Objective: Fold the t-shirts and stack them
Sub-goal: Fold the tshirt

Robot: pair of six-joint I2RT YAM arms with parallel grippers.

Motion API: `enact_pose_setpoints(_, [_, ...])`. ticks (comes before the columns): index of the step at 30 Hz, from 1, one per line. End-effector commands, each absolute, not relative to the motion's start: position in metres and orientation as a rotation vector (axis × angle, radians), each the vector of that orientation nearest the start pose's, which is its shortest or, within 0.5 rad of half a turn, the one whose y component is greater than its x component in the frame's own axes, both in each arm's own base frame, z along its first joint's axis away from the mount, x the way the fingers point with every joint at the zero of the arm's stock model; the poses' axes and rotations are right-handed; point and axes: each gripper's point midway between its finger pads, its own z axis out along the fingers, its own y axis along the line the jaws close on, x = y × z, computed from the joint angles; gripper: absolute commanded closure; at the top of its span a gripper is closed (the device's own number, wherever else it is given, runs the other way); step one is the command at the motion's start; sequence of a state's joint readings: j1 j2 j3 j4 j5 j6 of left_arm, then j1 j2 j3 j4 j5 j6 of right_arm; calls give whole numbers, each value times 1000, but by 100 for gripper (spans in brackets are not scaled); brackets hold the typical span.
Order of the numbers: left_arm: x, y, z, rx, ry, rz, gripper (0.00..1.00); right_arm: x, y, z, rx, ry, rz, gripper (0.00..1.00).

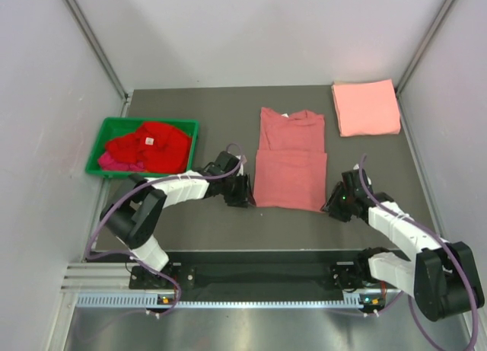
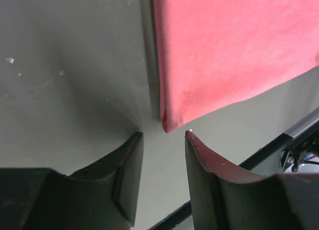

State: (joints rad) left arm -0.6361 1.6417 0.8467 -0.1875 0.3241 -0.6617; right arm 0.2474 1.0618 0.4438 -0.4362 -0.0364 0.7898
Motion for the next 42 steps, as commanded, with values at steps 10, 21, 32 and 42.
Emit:
enact_pose_setpoints(10, [239, -278, 17, 46, 2752, -842, 62, 210, 81, 7, 741, 2569, 362, 92])
enact_pose_setpoints(21, [236, -279, 13, 55, 2776, -805, 65, 209, 75, -2, 751, 2537, 362, 100])
enact_pose_setpoints(32, [242, -276, 4, 7, 2799, -696, 100, 205, 67, -3, 779, 2529, 314, 100])
enact_pose_setpoints(42, [240, -272, 26, 34, 2750, -611, 100, 209, 52, 20, 791, 2445, 255, 100])
